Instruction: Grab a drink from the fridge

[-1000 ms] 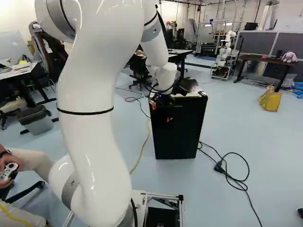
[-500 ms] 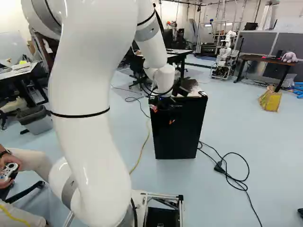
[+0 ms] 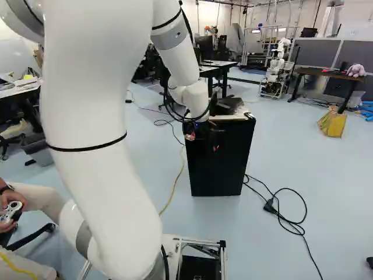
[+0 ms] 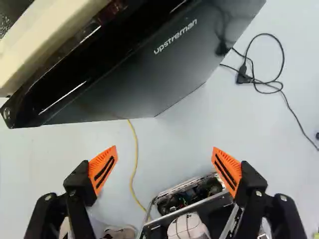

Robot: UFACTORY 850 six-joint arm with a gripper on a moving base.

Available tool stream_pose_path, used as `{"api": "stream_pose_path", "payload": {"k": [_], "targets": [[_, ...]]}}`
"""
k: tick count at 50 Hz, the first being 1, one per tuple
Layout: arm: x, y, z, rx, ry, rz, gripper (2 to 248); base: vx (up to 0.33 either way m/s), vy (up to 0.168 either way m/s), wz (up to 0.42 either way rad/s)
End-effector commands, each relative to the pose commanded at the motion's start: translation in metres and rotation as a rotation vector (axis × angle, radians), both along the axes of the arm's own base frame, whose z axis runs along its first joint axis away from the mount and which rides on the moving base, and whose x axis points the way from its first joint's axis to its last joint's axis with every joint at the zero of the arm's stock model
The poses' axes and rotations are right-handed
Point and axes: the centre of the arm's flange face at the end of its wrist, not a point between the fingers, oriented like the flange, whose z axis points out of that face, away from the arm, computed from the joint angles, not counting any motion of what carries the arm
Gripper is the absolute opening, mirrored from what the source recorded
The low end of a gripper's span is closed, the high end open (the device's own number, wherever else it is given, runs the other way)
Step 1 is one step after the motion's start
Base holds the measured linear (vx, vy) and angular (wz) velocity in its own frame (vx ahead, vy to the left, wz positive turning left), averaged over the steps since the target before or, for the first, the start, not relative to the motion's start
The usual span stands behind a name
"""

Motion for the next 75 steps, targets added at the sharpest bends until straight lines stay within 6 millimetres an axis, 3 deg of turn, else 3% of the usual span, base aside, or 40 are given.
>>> {"api": "stream_pose_path", "payload": {"k": [17, 39, 75], "targets": [[0.002, 0.005, 0.004, -0.127, -0.085, 0.135, 247, 0.000, 0.000, 0.000], [0.021, 0.000, -0.011, -0.250, -0.172, 0.300, 247, 0.000, 0.000, 0.000], [0.034, 0.000, -0.012, -0.264, -0.189, 0.324, 247, 0.000, 0.000, 0.000]]}}
